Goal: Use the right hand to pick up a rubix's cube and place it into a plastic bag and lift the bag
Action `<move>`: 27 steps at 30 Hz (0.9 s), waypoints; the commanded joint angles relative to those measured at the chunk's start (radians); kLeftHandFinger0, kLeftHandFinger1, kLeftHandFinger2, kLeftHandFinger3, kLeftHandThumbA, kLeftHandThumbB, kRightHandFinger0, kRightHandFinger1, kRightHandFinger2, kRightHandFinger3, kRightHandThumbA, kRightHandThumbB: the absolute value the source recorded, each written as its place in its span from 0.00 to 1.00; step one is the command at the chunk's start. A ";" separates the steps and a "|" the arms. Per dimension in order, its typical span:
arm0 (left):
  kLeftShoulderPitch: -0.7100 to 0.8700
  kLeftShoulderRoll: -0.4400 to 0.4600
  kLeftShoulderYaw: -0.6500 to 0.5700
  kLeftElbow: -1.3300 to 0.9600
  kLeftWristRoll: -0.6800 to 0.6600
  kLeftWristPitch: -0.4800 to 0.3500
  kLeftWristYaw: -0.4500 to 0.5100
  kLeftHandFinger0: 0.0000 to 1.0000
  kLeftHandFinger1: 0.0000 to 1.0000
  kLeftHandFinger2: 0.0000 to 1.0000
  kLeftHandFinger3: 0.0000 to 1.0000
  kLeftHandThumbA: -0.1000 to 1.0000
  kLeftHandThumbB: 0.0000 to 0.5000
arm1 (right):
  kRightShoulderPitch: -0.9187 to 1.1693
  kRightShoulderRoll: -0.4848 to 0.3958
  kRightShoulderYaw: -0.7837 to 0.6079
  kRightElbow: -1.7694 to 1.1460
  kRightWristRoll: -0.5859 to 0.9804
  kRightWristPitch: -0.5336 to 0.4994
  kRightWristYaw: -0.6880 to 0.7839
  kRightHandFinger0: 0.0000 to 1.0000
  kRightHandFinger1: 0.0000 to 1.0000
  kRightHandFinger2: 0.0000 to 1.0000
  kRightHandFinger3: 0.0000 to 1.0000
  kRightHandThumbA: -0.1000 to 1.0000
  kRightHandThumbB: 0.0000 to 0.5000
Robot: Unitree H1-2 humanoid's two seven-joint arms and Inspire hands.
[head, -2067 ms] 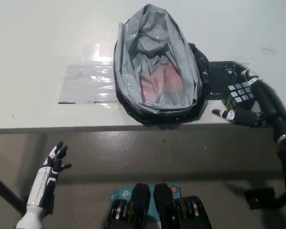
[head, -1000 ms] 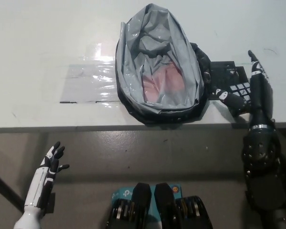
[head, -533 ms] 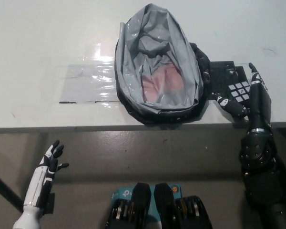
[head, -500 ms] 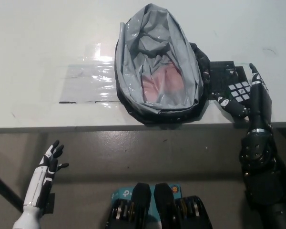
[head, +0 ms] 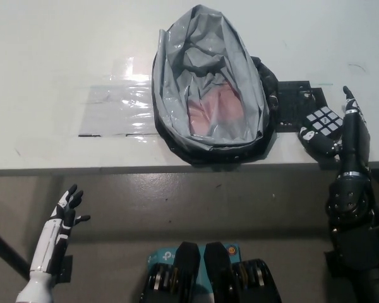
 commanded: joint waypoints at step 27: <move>-0.032 0.007 0.016 -0.021 -0.002 -0.022 0.010 0.82 1.00 1.00 1.00 1.00 0.37 | -0.158 -0.019 -0.058 0.273 0.276 -0.092 0.090 0.13 0.39 0.75 0.69 0.00 0.43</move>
